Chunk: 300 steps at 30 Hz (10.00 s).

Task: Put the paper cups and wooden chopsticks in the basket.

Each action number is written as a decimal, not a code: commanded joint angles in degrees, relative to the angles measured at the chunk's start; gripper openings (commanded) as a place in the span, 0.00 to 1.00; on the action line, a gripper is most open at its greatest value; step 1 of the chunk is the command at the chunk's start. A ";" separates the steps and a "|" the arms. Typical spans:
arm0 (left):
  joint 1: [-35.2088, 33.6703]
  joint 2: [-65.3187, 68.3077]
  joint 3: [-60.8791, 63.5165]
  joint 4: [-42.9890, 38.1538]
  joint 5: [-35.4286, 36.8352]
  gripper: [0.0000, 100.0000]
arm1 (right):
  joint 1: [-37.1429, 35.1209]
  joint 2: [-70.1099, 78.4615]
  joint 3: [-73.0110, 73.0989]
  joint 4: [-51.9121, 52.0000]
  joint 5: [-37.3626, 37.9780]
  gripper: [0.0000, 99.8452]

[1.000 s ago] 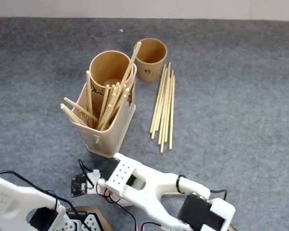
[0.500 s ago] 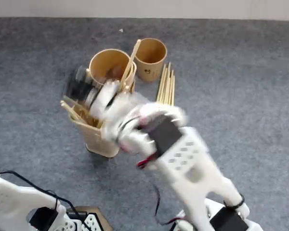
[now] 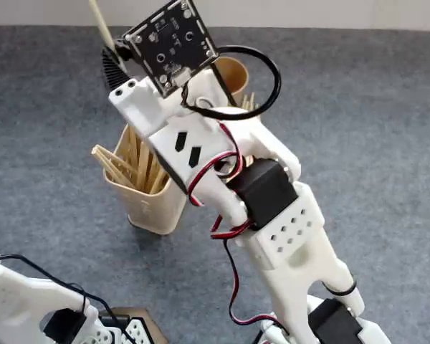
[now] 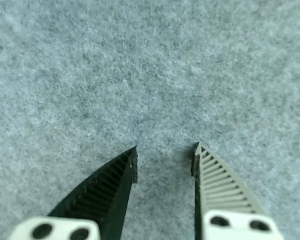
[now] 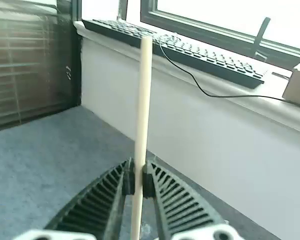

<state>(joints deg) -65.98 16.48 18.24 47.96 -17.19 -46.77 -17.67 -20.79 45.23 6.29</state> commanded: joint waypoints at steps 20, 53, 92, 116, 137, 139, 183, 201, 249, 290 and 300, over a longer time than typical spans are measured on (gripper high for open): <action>16.31 -0.48 -20.97 26.99 11.96 0.21 | 0.04 -23.08 66.51 -30.29 -9.58 0.01; 42.33 -0.48 -23.43 16.62 44.66 0.21 | 20.97 -34.51 66.33 5.14 -9.85 0.21; -1.89 -0.13 -52.09 33.49 4.22 0.21 | 30.37 30.11 46.02 -7.78 -5.01 0.00; -4.53 0.04 -50.15 32.18 4.22 0.21 | 9.54 -35.65 36.44 -9.45 -7.74 0.01; -11.56 0.04 -48.48 32.35 -0.62 0.21 | 1.98 -22.73 58.24 -31.08 -15.65 0.01; -11.56 0.04 -48.48 32.18 -0.62 0.21 | 1.98 -22.73 59.74 -31.08 -15.65 0.01; 48.75 8.31 -89.80 46.95 8.70 0.21 | 23.69 -36.26 89.63 -7.43 -5.54 0.16; 65.80 6.99 -98.33 52.13 12.75 0.21 | 15.25 -36.18 95.25 -10.15 -5.45 0.16; 31.16 -16.75 0.84 19.87 34.29 0.29 | 24.66 7.16 65.80 -19.03 -7.12 0.16; 31.25 -16.75 0.75 19.87 34.29 0.29 | 32.40 22.64 54.99 -12.62 -5.10 0.16; 30.99 -16.84 0.75 19.87 34.29 0.29 | 32.22 30.99 48.22 -12.26 -5.10 0.12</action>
<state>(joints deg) -35.30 1.36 19.21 68.18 16.75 -15.12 12.31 29.76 32.92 0.48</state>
